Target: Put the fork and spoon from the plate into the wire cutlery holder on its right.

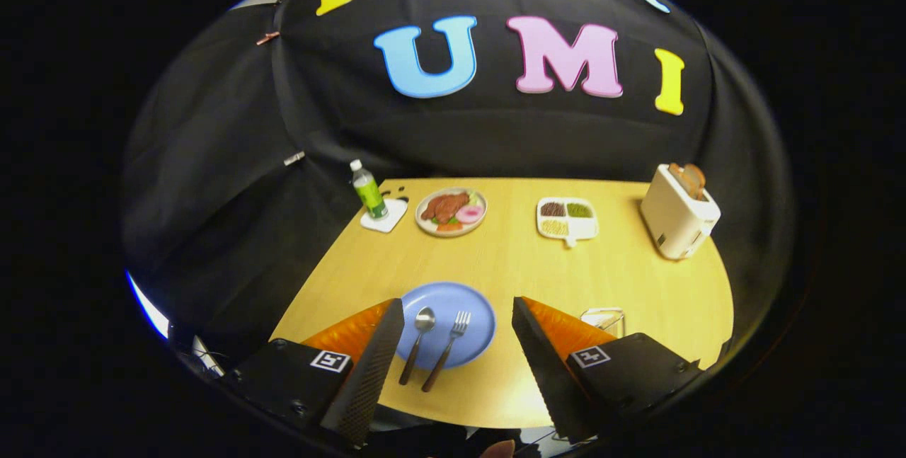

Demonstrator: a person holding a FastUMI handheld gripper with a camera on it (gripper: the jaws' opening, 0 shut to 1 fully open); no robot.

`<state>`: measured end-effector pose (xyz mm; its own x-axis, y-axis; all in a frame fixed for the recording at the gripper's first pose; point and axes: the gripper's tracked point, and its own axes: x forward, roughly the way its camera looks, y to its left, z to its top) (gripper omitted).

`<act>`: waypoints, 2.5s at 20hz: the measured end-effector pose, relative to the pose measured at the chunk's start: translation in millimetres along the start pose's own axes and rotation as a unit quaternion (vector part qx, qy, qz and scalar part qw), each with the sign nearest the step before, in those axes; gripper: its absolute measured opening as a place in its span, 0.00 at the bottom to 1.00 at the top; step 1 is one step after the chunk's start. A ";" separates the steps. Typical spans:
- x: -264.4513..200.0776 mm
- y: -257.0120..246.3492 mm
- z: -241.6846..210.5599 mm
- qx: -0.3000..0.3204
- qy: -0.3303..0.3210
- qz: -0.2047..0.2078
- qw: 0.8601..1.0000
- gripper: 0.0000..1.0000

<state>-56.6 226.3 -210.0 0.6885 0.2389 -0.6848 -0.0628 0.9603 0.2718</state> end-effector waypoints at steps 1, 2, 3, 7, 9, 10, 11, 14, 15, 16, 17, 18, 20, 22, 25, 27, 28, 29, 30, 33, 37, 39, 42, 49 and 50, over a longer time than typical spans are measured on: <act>12.1 0.9 -12.3 -0.005 0.019 -0.006 1.000 0.96; 21.2 0.5 -21.8 -0.011 0.035 -0.011 0.999 0.96; 30.2 2.3 -34.0 -0.017 0.052 -0.012 0.998 0.96; 70.8 6.1 -68.2 0.004 0.106 -0.015 0.994 0.96; 90.7 5.6 -82.4 0.010 0.128 -0.020 0.992 0.93; 100.3 4.7 -89.7 0.012 0.138 -0.024 0.990 0.90; 109.3 4.2 -97.8 0.013 0.148 -0.028 0.988 0.85; 133.8 2.4 -119.5 0.019 0.175 -0.042 0.983 0.77; 140.8 2.0 -124.9 0.022 0.181 -0.046 0.982 0.76; 147.7 -0.4 -130.7 0.021 0.188 -0.053 0.981 0.76; 153.8 -2.2 -137.3 0.025 0.197 -0.059 0.978 0.74; 160.0 -3.3 -142.4 0.029 0.202 -0.063 0.977 0.70; 167.6 -8.4 -149.3 0.036 0.212 -0.075 0.974 0.62; 176.2 -11.0 -155.5 0.047 0.220 -0.081 0.971 0.56; 182.7 -18.4 -150.4 0.060 0.215 -0.094 0.970 0.45; 182.0 -19.6 -150.8 0.065 0.220 -0.091 0.969 0.22; 184.2 -20.4 -153.9 0.059 0.225 -0.090 0.968 0.09; 181.5 -19.7 -150.1 0.053 0.221 -0.086 0.970 0.09; 179.2 -19.1 -151.6 0.048 0.221 -0.083 0.970 0.07; 172.5 -11.8 -139.1 0.053 0.199 -0.061 0.977 0.06; 152.7 -3.0 -110.6 0.060 0.171 -0.033 0.983 0.06; 132.5 -2.6 -89.6 0.059 0.151 -0.015 0.987 0.07; 93.3 -14.1 -65.2 0.045 0.140 0.009 0.989 0.06; 7.3 -98.1 -43.8 0.033 0.184 -0.002 0.982 0.07; 0.0 -111.3 -42.7 0.029 0.194 -0.005 0.981 0.07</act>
<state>-80.4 125.6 -269.1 0.3618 0.2772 -0.8901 -0.0090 0.9558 0.2940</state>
